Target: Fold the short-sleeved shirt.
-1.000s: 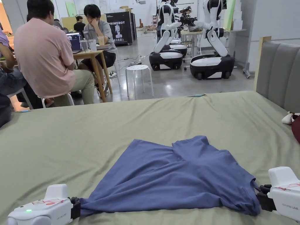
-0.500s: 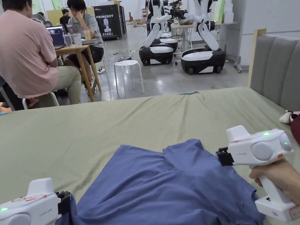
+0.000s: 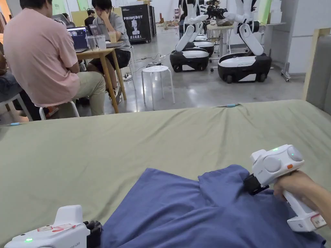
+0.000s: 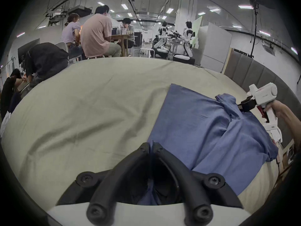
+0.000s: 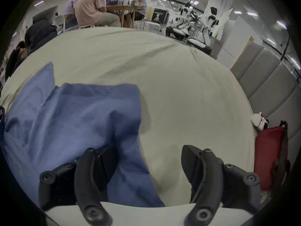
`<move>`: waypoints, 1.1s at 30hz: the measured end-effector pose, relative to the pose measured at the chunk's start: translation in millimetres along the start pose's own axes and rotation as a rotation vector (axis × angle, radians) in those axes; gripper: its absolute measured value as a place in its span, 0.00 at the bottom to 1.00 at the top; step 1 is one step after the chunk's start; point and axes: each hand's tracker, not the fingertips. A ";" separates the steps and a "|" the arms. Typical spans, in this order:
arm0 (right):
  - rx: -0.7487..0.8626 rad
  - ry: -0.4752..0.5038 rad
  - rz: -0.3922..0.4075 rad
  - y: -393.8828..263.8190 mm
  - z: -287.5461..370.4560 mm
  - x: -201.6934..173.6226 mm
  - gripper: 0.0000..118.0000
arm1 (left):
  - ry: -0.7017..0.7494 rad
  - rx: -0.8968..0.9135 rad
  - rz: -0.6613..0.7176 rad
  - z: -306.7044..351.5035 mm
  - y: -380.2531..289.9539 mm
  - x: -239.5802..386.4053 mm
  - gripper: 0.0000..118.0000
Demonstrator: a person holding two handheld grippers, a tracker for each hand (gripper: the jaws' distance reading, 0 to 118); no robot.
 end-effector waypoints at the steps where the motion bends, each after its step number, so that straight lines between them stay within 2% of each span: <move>1: 0.007 0.007 -0.001 0.9 3.2 -0.4 0.68 | 0.003 -0.003 -0.010 -0.4 -0.6 0.1 0.02; 2: -0.012 0.077 -0.012 2.6 7.4 -0.9 0.51 | 0.007 -0.005 -0.017 1.9 -2.5 1.1 0.02; 3: -0.017 0.137 -0.011 4.0 12.4 -2.4 0.27 | 0.010 -0.006 -0.019 2.0 -2.7 1.1 0.02; 4: -0.001 0.133 0.043 5.8 17.7 -10.7 0.00 | 0.011 -0.006 -0.020 2.5 -2.6 0.9 0.02; 5: 0.004 0.046 0.114 8.3 26.3 -16.0 0.00 | 0.012 -0.006 -0.018 4.2 -2.2 0.4 0.02; 6: -0.002 0.015 0.144 9.8 32.3 -18.4 0.00 | 0.011 -0.005 -0.012 7.3 -0.9 -0.1 0.02; 9: 0.065 0.059 0.102 16.8 63.1 -16.5 0.00 | 0.008 0.018 0.011 18.6 14.0 -1.7 0.02; 15: 0.275 0.000 0.075 51.4 171.5 14.7 0.00 | 0.036 0.170 -0.033 67.0 92.6 3.6 0.02; 19: 0.459 -0.193 0.093 79.0 252.6 34.5 0.00 | 0.016 0.295 -0.013 112.3 173.4 15.0 0.02; 24: 0.628 -0.322 0.028 104.4 351.1 66.1 0.00 | 0.013 0.421 0.031 163.4 276.9 25.6 0.02; 28: 0.737 -0.425 -0.041 122.5 417.6 87.7 0.00 | 0.081 0.507 -0.038 190.4 341.5 35.0 0.02; 33: 0.808 -0.370 -0.178 144.2 472.1 112.1 0.00 | 0.159 0.615 -0.056 211.7 394.0 39.7 0.02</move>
